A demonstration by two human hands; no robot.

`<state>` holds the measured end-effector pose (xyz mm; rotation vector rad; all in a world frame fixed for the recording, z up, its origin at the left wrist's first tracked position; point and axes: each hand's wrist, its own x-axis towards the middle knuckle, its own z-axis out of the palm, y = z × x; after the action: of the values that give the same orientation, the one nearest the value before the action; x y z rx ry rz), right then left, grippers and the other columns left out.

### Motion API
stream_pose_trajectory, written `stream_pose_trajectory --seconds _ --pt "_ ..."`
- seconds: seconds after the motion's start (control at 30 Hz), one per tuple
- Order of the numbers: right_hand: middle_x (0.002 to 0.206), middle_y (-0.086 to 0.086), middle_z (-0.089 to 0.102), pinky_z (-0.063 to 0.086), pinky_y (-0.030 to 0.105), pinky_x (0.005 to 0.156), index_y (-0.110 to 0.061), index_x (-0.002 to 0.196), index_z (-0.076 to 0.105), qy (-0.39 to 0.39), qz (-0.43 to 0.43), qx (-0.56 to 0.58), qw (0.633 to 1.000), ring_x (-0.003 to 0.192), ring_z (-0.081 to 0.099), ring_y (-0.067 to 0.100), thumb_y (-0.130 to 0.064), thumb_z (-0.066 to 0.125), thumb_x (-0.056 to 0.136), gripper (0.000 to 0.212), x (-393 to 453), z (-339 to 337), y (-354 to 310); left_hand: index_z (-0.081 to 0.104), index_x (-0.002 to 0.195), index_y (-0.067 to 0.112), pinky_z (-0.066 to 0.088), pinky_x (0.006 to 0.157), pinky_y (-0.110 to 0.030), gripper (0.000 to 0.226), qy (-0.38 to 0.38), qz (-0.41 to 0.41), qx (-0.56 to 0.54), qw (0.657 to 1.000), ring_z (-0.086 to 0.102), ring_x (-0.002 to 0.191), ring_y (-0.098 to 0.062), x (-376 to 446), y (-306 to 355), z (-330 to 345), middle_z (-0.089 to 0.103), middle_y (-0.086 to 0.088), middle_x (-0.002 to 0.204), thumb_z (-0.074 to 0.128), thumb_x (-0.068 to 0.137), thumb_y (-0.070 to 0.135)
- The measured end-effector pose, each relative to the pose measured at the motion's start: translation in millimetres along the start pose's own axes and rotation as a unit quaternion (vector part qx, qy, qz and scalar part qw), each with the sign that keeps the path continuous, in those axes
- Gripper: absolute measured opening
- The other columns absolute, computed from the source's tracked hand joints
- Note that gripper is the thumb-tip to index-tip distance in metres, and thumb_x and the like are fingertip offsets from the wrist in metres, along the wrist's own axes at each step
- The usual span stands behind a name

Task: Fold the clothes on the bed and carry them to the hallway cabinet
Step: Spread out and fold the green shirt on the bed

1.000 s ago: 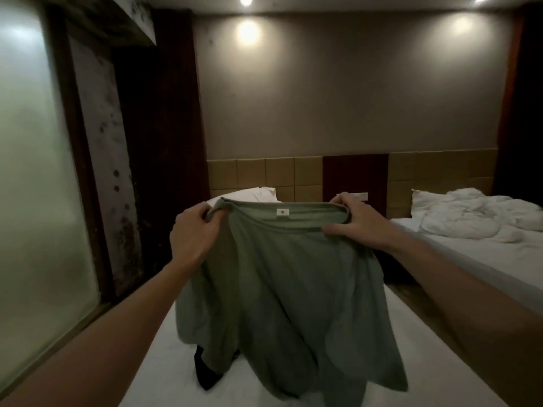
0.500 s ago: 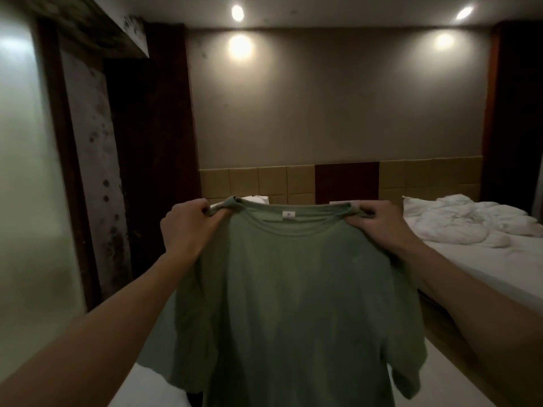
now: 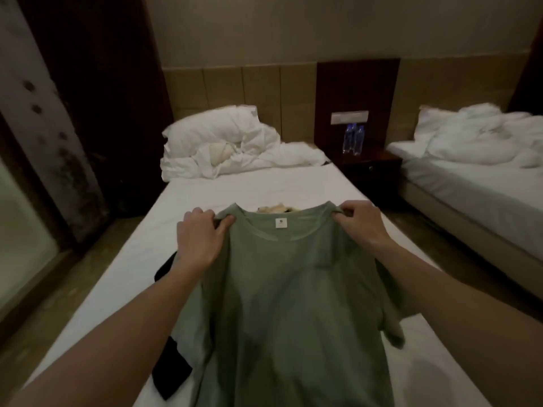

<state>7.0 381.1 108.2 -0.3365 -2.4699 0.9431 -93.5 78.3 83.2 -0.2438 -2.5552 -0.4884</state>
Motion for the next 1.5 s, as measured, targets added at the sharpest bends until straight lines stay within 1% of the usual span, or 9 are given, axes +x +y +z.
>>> stream_pose_trajectory --seconds 0.37,0.53,0.73,0.97,1.03,1.13,1.27,1.4,1.5 --pt "0.109 0.012 0.066 0.051 0.039 0.083 -0.015 0.112 0.067 -0.091 0.073 -0.058 0.991 0.097 0.061 0.032 -0.028 0.059 0.095 0.023 1 146 107 0.044 0.142 0.018 0.021 0.111 -0.052 0.045 -0.159 -0.105 -0.02 0.981 0.031 0.133 -0.033 -80 -89 131 0.04 -0.01 0.141 0.029 0.106 0.042" --pt "0.156 0.016 0.028 0.03 0.05 0.115 -0.013 0.154 0.022 -0.156 0.126 -0.081 0.976 0.141 0.032 0.036 -0.027 0.054 0.096 0.068 -17 140 127 0.025 0.152 0.01 0.03 0.11 -0.054 0.069 -0.205 -0.132 0.007 0.97 0.025 0.14 -0.038 -95 -102 126 0.027 -0.016 0.153 0.048 0.099 0.047" --pt "0.151 0.012 0.032 0.035 0.054 0.109 -0.014 0.147 0.025 -0.253 0.263 -0.189 0.912 0.134 0.036 0.039 -0.07 0.051 0.078 0.093 -61 118 191 0.047 0.128 0.01 0.04 0.097 -0.05 0.067 -0.183 -0.187 0.152 0.953 0.046 0.12 -0.036 -126 -110 117 0.049 -0.015 0.127 0.054 0.088 0.064" --pt "0.095 0.014 0.053 0.038 0.028 0.057 -0.006 0.104 0.048 -0.215 0.283 -0.194 0.914 0.084 0.053 0.031 -0.018 0.061 0.088 0.024 -71 109 215 0.051 0.09 0.017 0.046 0.077 -0.045 0.016 -0.059 -0.115 -0.003 0.992 0.059 0.088 -0.032 -121 -108 103 0.058 -0.005 0.091 0.055 0.096 0.031" --pt "0.079 0.009 0.047 0.038 0.028 0.057 -0.011 0.079 0.045 -0.215 0.285 -0.199 0.913 0.073 0.048 0.027 -0.02 0.062 0.084 0.02 -74 110 214 0.042 0.087 0.02 0.045 0.06 -0.038 0.025 -0.067 -0.133 -0.057 0.987 0.057 0.068 -0.025 -114 -90 92 0.054 0.0 0.076 0.056 0.094 0.039" --pt "0.098 0.015 0.05 0.042 0.036 0.071 -0.015 0.088 0.049 -0.222 0.28 -0.221 0.908 0.091 0.051 0.032 -0.032 0.059 0.084 0.021 -79 118 218 0.045 0.088 0.018 0.044 0.057 -0.035 0.027 -0.093 -0.154 -0.066 0.981 0.056 0.064 -0.022 -97 -62 80 0.055 -0.001 0.073 0.06 0.09 0.04" --pt "0.089 0.013 0.054 0.042 0.035 0.063 -0.012 0.093 0.049 -0.119 0.244 -0.1 0.957 0.076 0.052 0.028 -0.024 0.055 0.092 0.014 -80 108 204 0.054 0.079 0.007 0.049 0.063 -0.035 0.028 -0.19 -0.292 -0.261 0.901 0.059 0.07 -0.025 -59 -21 72 0.061 -0.013 0.081 0.075 0.08 0.026" --pt "0.086 0.01 0.061 0.052 0.042 0.072 -0.012 0.097 0.055 -0.009 0.218 0.009 0.976 0.077 0.058 0.029 -0.016 0.063 0.088 0.013 -73 89 177 0.058 0.099 0.005 0.055 0.051 -0.03 0.027 -0.262 -0.372 -0.55 0.701 0.065 0.068 -0.022 -40 30 60 0.062 -0.011 0.089 0.07 0.091 0.028" --pt "0.085 0.006 0.065 0.053 0.042 0.076 -0.016 0.093 0.06 0.037 0.211 0.076 0.974 0.082 0.062 0.029 -0.017 0.069 0.083 0.013 -67 81 147 0.057 0.113 0.008 0.059 0.058 -0.035 0.029 -0.226 -0.371 -0.578 0.691 0.072 0.083 -0.033 -44 35 73 0.064 -0.015 0.11 0.063 0.097 0.031"
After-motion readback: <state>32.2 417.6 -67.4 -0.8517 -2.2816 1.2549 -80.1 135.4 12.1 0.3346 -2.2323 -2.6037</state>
